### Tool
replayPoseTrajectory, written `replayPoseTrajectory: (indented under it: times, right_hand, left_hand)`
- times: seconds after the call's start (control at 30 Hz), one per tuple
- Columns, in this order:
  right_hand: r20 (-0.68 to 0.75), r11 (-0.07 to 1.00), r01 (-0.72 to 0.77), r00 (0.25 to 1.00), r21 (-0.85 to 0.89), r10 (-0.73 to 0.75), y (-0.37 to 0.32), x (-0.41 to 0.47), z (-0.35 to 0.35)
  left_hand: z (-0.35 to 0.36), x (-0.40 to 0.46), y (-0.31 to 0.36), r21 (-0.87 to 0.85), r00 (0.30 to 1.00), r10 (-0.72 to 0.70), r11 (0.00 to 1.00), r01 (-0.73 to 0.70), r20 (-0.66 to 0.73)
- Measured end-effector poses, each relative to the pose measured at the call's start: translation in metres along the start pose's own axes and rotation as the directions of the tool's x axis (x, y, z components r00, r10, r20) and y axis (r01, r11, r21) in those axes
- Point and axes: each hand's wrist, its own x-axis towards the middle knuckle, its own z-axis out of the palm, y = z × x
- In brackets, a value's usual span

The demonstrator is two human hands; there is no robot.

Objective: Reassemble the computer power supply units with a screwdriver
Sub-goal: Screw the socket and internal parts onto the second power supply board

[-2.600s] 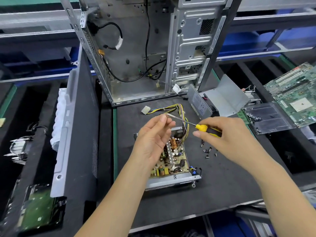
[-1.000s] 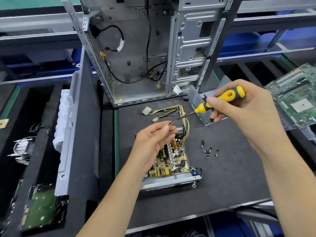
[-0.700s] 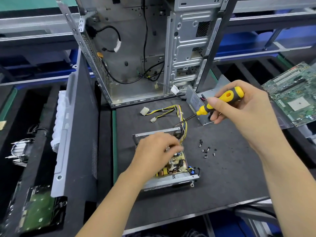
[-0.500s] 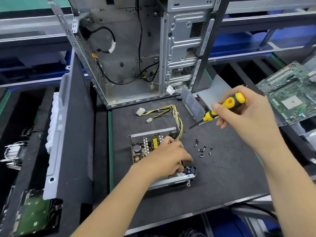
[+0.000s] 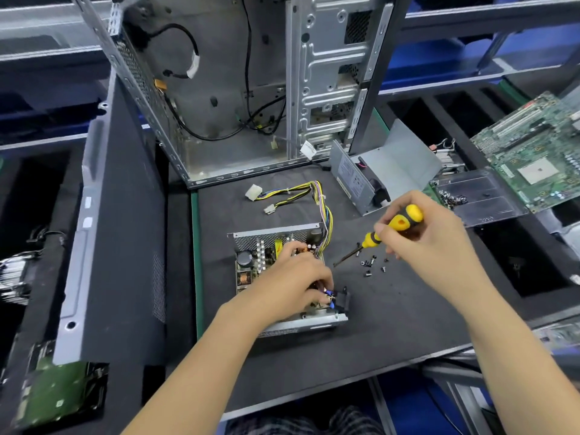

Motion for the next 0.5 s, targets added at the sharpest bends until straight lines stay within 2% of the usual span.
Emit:
replayPoseTrajectory:
  times: [0.13, 0.27, 0.33, 0.4, 0.5]
  right_hand:
    - [-0.059, 1.000, -0.002, 0.998, 0.005, 0.002, 0.001, 0.004, -0.006]
    - [-0.058, 1.000, -0.010, 0.998, 0.015, 0.011, 0.000, 0.005, -0.009]
    - [-0.050, 1.000, -0.014, 0.999, 0.027, 0.015, -0.001, 0.005, -0.009]
    - [-0.026, 0.999, -0.013, 1.000, 0.032, 0.013, -0.002, 0.004, -0.010]
    - [0.022, 1.000, -0.014, 1.000, 0.018, 0.014, -0.002, 0.001, -0.008]
  left_hand:
    - [-0.002, -0.004, -0.007, -0.060, 0.995, 0.077, 0.995, -0.081, -0.062]
    - [0.001, -0.011, -0.011, 0.011, 0.981, 0.164, 0.986, -0.164, -0.103]
    - [0.000, -0.012, -0.011, -0.003, 0.982, 0.157, 0.987, -0.158, -0.105]
    - [-0.006, -0.010, -0.011, -0.078, 0.987, 0.141, 0.986, -0.147, -0.077]
    - [-0.016, -0.010, -0.012, -0.223, 0.995, 0.088, 0.972, -0.076, 0.043]
